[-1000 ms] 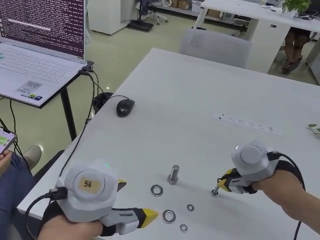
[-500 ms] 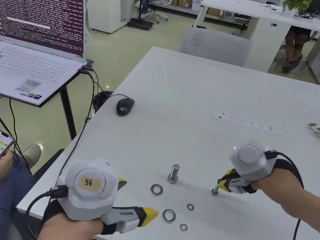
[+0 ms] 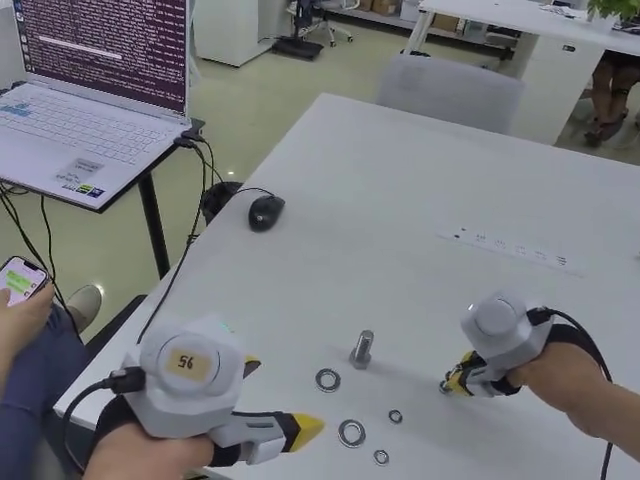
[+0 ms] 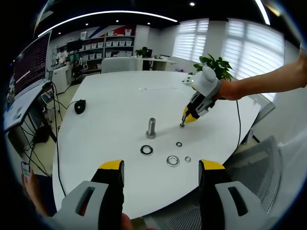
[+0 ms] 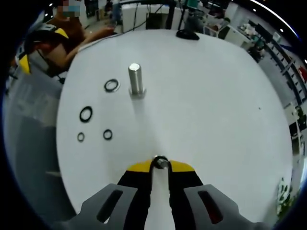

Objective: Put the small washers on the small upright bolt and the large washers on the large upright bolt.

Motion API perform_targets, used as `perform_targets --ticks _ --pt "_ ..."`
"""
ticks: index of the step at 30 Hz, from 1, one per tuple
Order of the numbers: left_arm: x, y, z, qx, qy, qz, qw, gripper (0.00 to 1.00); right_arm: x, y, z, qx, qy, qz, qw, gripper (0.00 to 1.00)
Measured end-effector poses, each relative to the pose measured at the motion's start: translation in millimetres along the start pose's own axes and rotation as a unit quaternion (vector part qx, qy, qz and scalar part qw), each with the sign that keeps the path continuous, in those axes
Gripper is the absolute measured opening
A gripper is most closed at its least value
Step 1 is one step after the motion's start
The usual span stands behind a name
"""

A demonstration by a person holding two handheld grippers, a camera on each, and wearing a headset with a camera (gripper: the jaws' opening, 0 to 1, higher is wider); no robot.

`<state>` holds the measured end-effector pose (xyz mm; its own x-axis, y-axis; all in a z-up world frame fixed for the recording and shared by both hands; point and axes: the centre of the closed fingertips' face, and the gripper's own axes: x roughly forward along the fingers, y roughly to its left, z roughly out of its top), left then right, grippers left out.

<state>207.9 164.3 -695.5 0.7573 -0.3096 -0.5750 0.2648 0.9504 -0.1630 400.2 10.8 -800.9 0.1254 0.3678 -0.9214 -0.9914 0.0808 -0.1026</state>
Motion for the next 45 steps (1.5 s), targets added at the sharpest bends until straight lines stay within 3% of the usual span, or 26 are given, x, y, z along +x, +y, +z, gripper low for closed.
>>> perform_targets --ticks 14,20,23,27,30,35,37,39,45 --pt "-1.9 1.1 -2.3 -0.002 0.003 0.005 1.0 0.62 13.0 3.0 -10.0 0.007 0.016 0.009 0.9998 0.14" --pt "-0.5 -0.6 -0.9 0.0 0.003 0.003 1.0 0.62 5.8 0.6 -12.9 0.044 -0.004 0.005 0.999 0.18" --pt "-0.1 -1.9 -0.4 0.002 0.003 0.001 1.0 0.62 0.6 1.2 -23.0 0.062 -0.007 -0.001 0.998 0.18" --pt "0.9 -3.2 -0.3 0.003 0.003 -0.001 1.0 0.62 -3.9 9.7 -37.2 0.09 -0.012 -0.001 0.9959 0.18" --pt "1.6 -4.9 0.3 0.004 0.002 -0.003 1.0 0.62 -5.4 21.5 -47.3 0.125 -0.024 0.014 0.9917 0.18" --pt "2.5 -7.0 -0.3 0.008 0.003 -0.007 0.9999 0.62 -9.5 31.9 -60.1 0.151 -0.033 0.015 0.9879 0.18" --pt "2.7 -7.9 -0.5 0.009 0.003 -0.009 0.9999 0.62 -9.2 36.6 -58.7 0.173 -0.046 0.022 0.9837 0.18" --pt "3.2 -8.4 -0.2 0.01 0.004 -0.011 0.9999 0.62 -8.7 39.9 -58.4 0.179 -0.048 0.024 0.9824 0.18" --pt "3.6 -9.6 3.7 0.015 0.001 -0.011 0.9998 0.62 -3.2 55.7 -44.7 0.158 -0.052 0.032 0.9856 0.17"
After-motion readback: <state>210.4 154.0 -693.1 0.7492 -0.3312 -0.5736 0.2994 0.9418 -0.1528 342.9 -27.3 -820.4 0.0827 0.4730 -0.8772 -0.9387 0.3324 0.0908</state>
